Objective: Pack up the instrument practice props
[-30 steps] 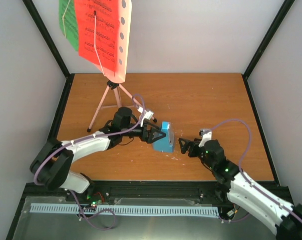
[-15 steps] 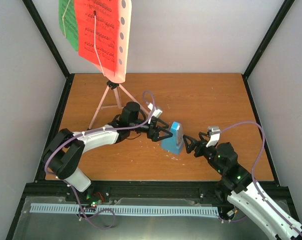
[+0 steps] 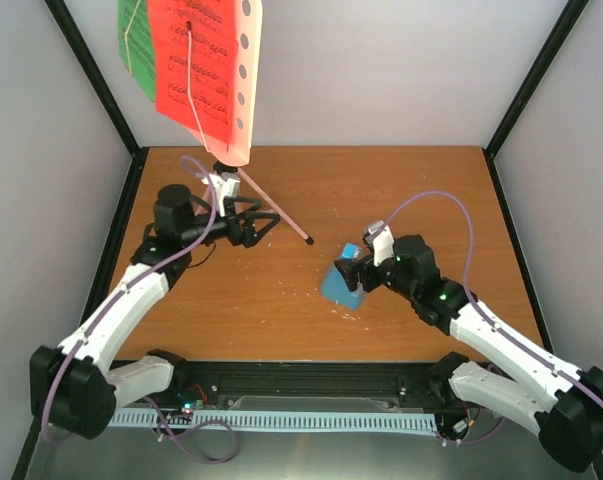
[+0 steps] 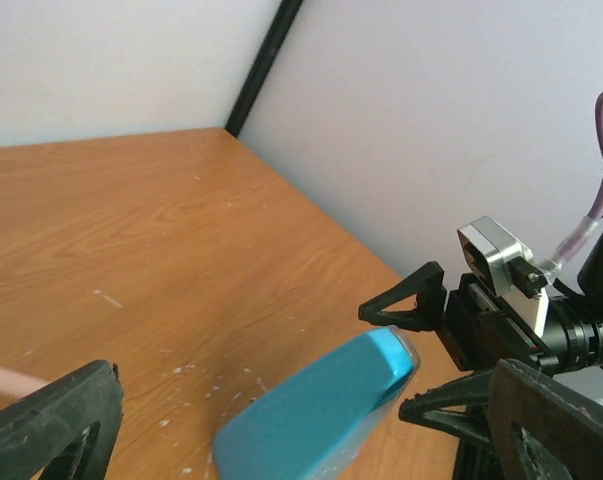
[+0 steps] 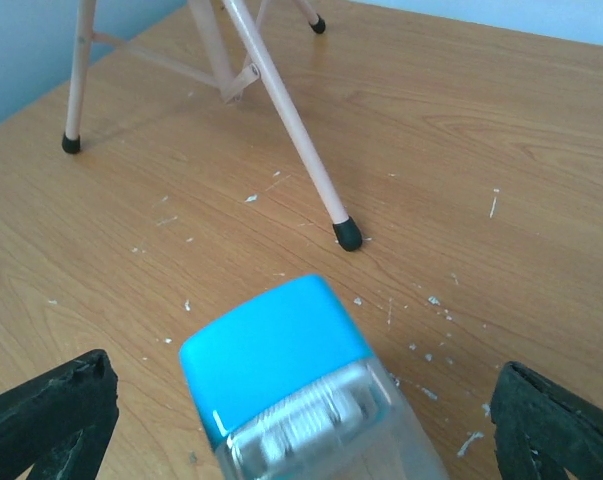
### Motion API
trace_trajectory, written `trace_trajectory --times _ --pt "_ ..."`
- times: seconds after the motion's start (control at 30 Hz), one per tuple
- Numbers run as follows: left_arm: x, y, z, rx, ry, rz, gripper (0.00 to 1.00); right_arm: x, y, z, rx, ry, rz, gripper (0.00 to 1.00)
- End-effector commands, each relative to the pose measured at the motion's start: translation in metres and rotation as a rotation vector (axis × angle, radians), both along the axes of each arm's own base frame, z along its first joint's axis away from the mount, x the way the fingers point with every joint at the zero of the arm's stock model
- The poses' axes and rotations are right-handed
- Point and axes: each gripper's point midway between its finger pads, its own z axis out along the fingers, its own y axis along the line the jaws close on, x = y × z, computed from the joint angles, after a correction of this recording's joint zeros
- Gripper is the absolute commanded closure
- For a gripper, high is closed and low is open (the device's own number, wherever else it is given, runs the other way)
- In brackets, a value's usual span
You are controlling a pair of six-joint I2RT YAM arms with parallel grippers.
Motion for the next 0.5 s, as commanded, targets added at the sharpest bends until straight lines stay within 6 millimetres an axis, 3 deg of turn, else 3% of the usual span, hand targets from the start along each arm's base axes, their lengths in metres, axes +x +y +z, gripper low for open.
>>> trace_trajectory --times 0.0,0.2,0.47 --pt "-0.016 0.023 0.006 0.066 -0.017 0.048 0.01 0.01 0.007 0.005 -0.119 -0.1 0.073 0.0" --pt "-0.021 0.037 -0.005 0.142 -0.036 0.116 0.0 0.019 0.003 -0.005 -0.165 -0.123 0.05 0.03" --pt "-0.011 0.054 -0.008 0.222 -0.089 0.214 0.01 0.033 0.004 -0.007 -0.171 -0.147 0.004 0.25"
